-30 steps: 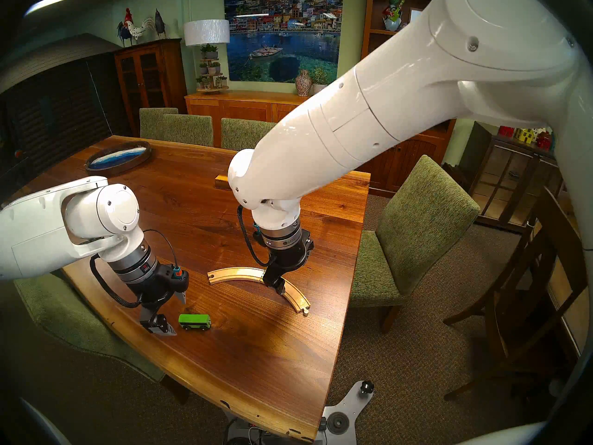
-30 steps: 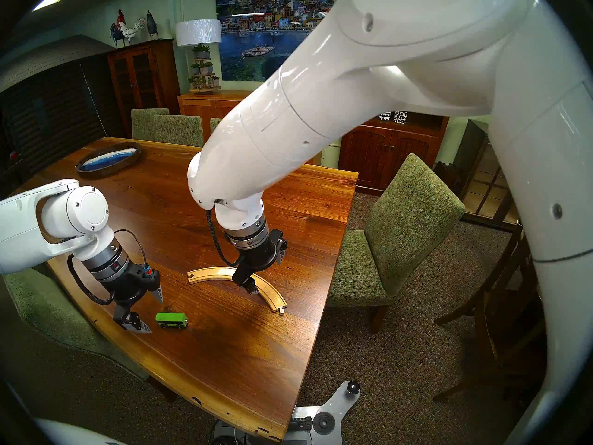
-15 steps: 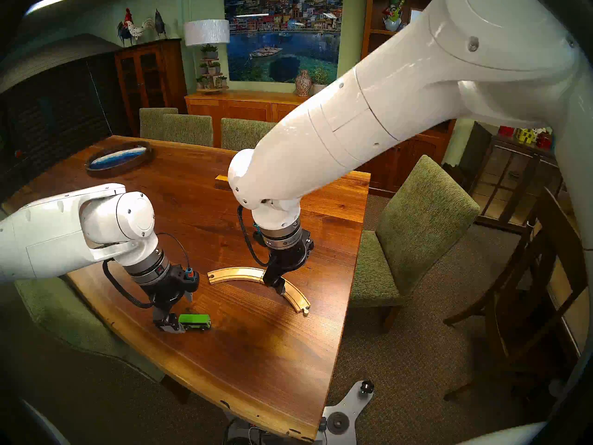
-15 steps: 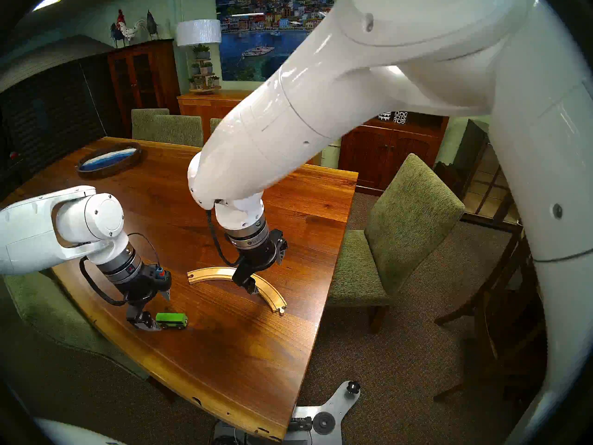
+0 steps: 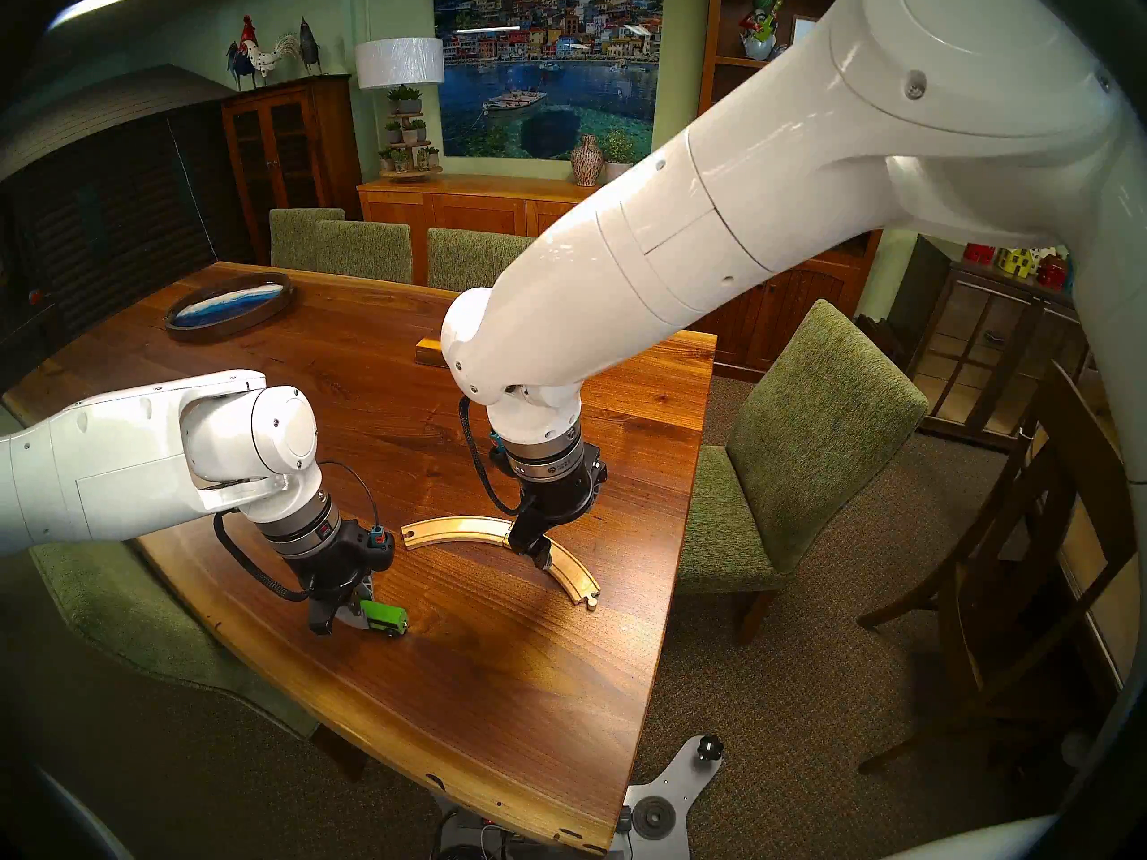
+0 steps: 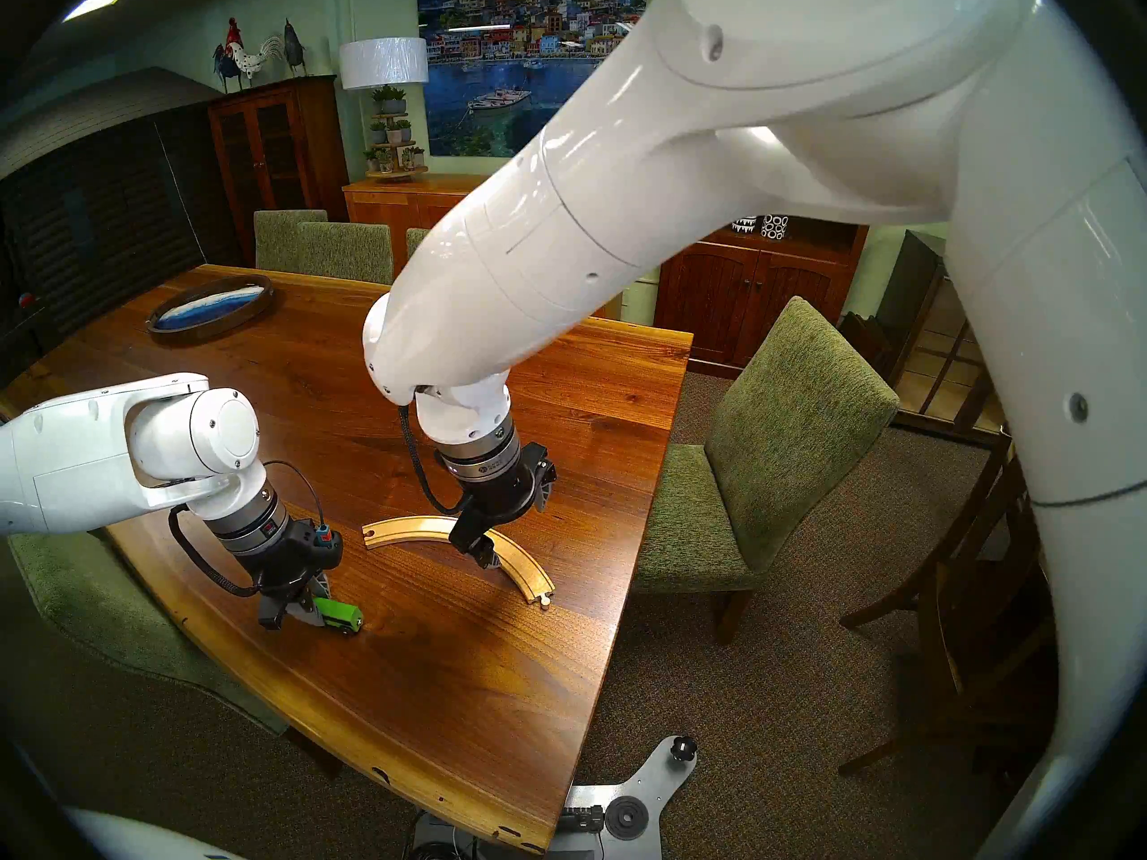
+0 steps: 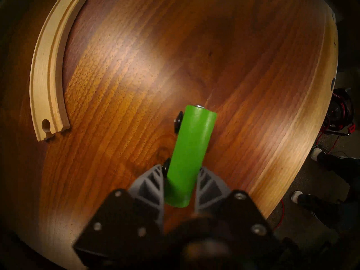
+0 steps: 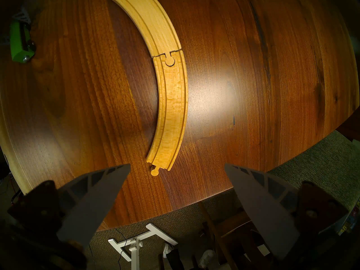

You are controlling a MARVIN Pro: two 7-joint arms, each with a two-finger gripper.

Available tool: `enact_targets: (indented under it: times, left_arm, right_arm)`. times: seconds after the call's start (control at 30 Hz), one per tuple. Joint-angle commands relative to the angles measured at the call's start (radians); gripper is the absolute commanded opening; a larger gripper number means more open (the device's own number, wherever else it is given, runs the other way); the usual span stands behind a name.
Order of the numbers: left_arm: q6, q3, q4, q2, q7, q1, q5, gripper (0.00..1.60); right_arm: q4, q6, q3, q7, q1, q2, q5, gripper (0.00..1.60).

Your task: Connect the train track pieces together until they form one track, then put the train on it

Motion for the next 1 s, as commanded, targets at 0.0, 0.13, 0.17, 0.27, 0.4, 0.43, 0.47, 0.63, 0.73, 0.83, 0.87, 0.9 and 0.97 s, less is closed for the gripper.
enact_targets:
  times: [0.0,0.13,0.17,0.27,0.4,0.43,0.47,0.63,0.73,0.83,0.87,0.9,0.97]
  left_arm:
    - [0.005,-0.022,-0.020,0.010,0.008,-0.017,-0.012,0.00]
    - [0.009,-0.037,-0.029,0.024,0.003,-0.036,-0.022,0.00]
    - [0.011,-0.042,-0.029,0.026,0.005,-0.041,-0.026,0.00]
    - [0.029,-0.064,-0.012,0.020,0.002,-0.057,-0.043,0.00]
    - [0.036,-0.078,0.012,0.007,0.000,-0.065,-0.053,0.00]
    - [0.037,-0.083,0.020,0.003,-0.002,-0.068,-0.057,0.00]
    - [0.038,-0.087,0.027,0.000,-0.004,-0.070,-0.061,0.00]
    - [0.041,-0.102,0.067,-0.028,-0.011,-0.073,-0.070,0.00]
    - [0.044,-0.107,0.101,-0.056,-0.008,-0.070,-0.078,0.00]
    - [0.055,-0.112,0.131,-0.087,0.006,-0.064,-0.080,0.00]
    - [0.057,-0.114,0.143,-0.098,0.009,-0.062,-0.082,0.00]
    - [0.059,-0.116,0.154,-0.107,0.013,-0.060,-0.084,0.00]
    - [0.061,-0.119,0.176,-0.127,0.018,-0.059,-0.087,0.00]
  right_arm:
    - [0.008,0.000,0.004,-0.001,0.026,0.014,-0.002,1.60]
    - [0.009,0.000,0.004,-0.001,0.026,0.014,-0.002,1.60]
    - [0.009,0.000,0.004,-0.002,0.025,0.014,-0.002,1.60]
    - [0.009,0.000,0.004,-0.002,0.025,0.013,-0.001,1.60]
    - [0.009,0.000,0.004,-0.002,0.025,0.013,-0.001,1.60]
    - [0.009,0.000,0.004,-0.002,0.025,0.013,-0.001,1.60]
    - [0.010,0.000,0.004,-0.002,0.025,0.013,-0.001,1.60]
    - [0.009,0.000,0.004,-0.002,0.025,0.013,-0.001,1.60]
    - [0.009,0.000,0.004,-0.002,0.025,0.014,-0.001,1.60]
    - [0.009,0.000,0.004,-0.002,0.025,0.014,-0.001,1.60]
    - [0.009,0.000,0.004,-0.002,0.025,0.014,-0.001,1.60]
    - [0.009,0.000,0.004,-0.002,0.025,0.014,-0.001,1.60]
    - [0.009,0.000,0.004,-0.002,0.025,0.014,-0.001,1.60]
